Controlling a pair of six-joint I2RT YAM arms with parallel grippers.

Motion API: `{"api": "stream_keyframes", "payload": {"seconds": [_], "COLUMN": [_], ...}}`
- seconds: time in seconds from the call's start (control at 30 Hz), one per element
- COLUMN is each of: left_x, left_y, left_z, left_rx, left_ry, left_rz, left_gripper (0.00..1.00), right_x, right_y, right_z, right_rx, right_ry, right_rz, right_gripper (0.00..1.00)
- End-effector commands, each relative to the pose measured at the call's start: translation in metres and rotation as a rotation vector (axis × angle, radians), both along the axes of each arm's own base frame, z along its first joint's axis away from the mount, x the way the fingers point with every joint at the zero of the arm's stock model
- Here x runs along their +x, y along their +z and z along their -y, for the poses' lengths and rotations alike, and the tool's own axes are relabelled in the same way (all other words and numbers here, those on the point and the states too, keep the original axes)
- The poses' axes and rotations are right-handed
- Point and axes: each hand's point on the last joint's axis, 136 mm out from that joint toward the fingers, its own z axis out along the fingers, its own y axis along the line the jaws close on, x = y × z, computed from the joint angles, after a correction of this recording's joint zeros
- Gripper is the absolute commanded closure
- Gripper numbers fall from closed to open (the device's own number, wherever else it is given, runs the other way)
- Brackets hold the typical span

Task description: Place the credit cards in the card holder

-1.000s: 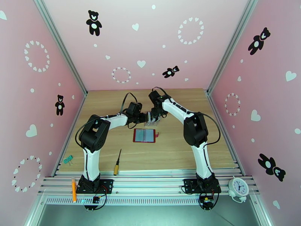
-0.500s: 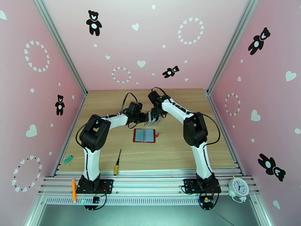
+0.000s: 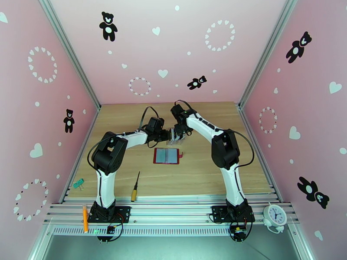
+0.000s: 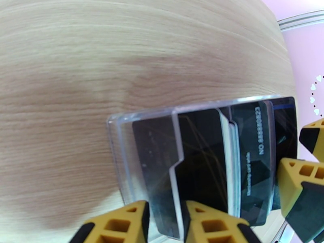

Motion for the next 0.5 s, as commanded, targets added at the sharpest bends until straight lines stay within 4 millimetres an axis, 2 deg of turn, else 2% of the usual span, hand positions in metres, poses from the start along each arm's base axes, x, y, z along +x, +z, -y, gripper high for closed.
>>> {"api": "stream_keyframes", "payload": {"seconds": [0.0, 0.33, 0.47], "left_x": [-0.013, -0.013, -0.013], "left_y": [-0.029, -0.029, -0.028], "left_z": [-0.004, -0.004, -0.004], "left_rx": [0.035, 0.037, 0.036], "left_ry": [-0.007, -0.006, -0.008], "left_rz": [-0.085, -0.084, -0.083], "left_gripper": [0.70, 0.70, 0.70], "right_x": [-0.002, -0.004, -0.009], "right_y": [0.029, 0.038, 0.033], "right_z": [0.003, 0.000, -0.010], "right_rx": [0.018, 0.044, 0.122], "right_ry": [-0.004, 0.001, 0.005], "right_rz": [0.034, 0.042, 0.015], "right_gripper": [0.50, 0.53, 0.48]}}
